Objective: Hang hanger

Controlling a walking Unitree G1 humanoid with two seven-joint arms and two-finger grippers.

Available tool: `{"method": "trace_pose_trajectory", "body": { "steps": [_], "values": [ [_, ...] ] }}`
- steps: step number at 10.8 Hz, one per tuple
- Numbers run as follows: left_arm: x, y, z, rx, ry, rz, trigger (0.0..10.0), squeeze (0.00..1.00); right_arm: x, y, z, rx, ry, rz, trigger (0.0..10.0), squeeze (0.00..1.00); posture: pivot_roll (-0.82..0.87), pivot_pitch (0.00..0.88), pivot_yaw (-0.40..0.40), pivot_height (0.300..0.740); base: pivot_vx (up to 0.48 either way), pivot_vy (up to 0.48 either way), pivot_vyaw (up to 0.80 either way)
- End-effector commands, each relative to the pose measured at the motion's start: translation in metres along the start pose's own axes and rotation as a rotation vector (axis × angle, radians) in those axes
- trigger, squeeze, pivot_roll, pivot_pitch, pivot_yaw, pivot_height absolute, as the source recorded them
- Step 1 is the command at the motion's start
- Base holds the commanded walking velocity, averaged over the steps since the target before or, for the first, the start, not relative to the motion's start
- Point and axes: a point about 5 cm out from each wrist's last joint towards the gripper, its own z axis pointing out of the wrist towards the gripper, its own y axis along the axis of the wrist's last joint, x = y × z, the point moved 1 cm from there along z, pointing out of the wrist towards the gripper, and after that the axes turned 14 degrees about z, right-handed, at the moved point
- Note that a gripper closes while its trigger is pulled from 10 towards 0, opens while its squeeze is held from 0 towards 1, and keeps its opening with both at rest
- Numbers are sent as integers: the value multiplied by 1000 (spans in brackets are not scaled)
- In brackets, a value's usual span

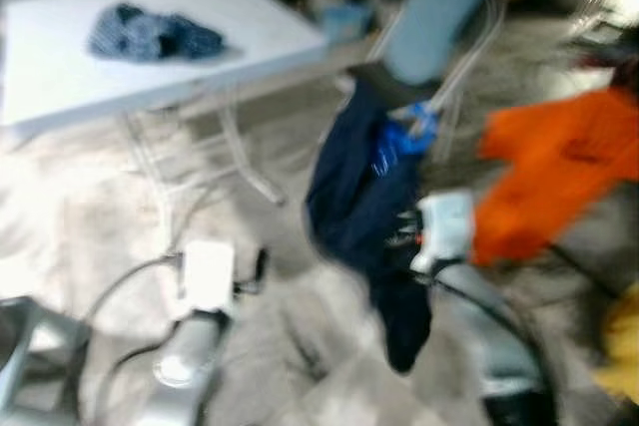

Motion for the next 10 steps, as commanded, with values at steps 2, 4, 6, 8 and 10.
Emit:
{"method": "trace_pose_trajectory", "body": {
  "steps": [2,4,6,8,10],
  "values": [
    [-3,7,0,-43,-47,-31,10000,0,14,17,0,-69,110,5,10000,0,-8,74,-11,740,0,0,0],
    [-1,9,3,-57,-43,-17,10000,0,23,19,0,-77,165,4,10000,0,-10,64,-14,740,0,0,0],
    [0,15,9,-102,-77,-8,10000,0,34,25,3,-87,249,-24,10000,0,-19,36,-7,740,0,0,0],
    [1,26,12,-151,-96,20,10000,0,29,34,6,-113,240,-16,10000,0,-20,9,-1,740,0,0,0],
    [4,28,13,-163,-90,10,10000,0,28,37,8,-120,237,-23,10000,0,-28,8,-7,740,0,0,0]
  ]
}}
